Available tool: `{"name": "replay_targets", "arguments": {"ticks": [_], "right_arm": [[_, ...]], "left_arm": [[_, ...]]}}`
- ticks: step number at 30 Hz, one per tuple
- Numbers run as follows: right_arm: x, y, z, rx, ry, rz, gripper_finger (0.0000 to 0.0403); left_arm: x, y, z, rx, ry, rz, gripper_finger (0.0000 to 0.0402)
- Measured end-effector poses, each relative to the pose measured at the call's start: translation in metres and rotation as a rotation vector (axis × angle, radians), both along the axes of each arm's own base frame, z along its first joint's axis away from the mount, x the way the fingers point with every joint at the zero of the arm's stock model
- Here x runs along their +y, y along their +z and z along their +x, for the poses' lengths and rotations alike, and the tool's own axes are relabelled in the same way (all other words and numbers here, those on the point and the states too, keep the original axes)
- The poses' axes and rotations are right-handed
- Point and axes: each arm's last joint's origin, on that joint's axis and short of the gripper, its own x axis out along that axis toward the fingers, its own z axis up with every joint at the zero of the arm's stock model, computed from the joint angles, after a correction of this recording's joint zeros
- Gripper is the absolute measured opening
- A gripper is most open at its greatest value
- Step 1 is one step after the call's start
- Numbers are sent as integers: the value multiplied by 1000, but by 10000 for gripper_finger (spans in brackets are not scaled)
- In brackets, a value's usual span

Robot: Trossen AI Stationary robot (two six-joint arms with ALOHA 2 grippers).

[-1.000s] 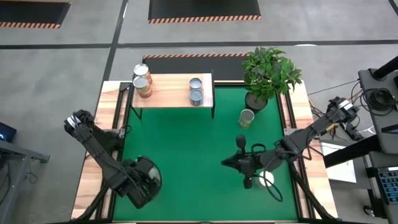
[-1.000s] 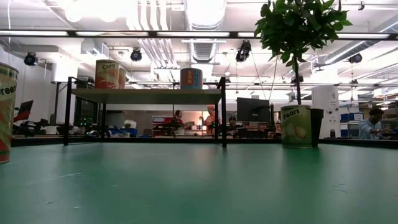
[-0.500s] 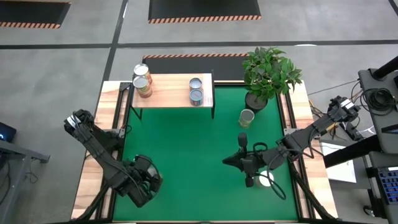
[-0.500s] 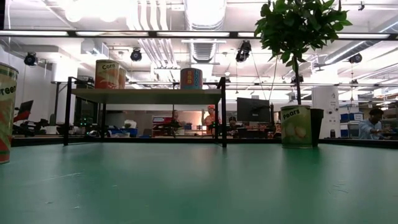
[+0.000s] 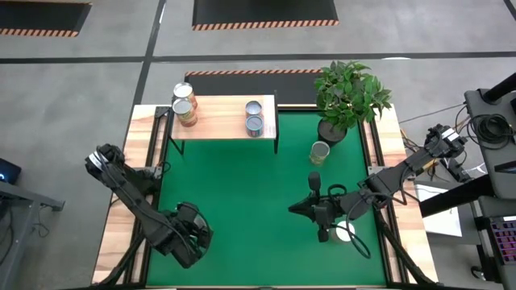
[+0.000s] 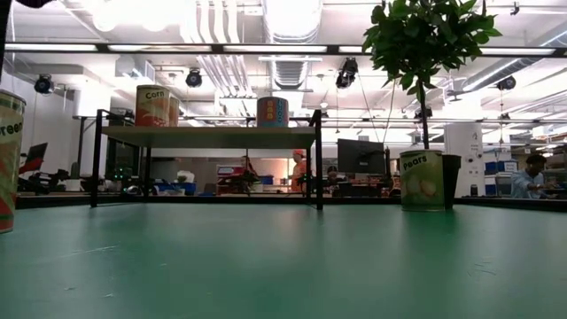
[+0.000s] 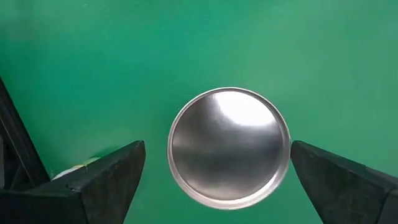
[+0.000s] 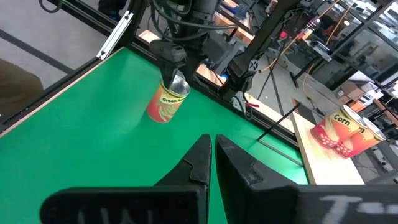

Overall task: Pick and place cans onto a shelf
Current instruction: Put the orange can on the shelf aligned with the other orange can

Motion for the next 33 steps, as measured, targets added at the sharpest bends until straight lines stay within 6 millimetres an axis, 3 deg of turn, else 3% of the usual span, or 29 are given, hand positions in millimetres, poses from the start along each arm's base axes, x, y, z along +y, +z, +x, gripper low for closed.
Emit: {"name": "replay_targets", "arguments": {"ticks": [8,18,22,28,33], "right_arm": [[0,0,0,1,-2,6,12],[0,0,0,1,-3,10,12],[0,0,0,2,-3,10,12],[0,0,0,4,-3,7,12],[0,0,0,3,-3,6,12]], "left_arm": [[2,-13,-1,2,18,6,380],[2,-13,-1,-4,19,5,307],[0,-10,1,-14,20,-6,300],[1,21,9,-37,0,7,320],[20,64,21,-16,-54,61,317]]}}
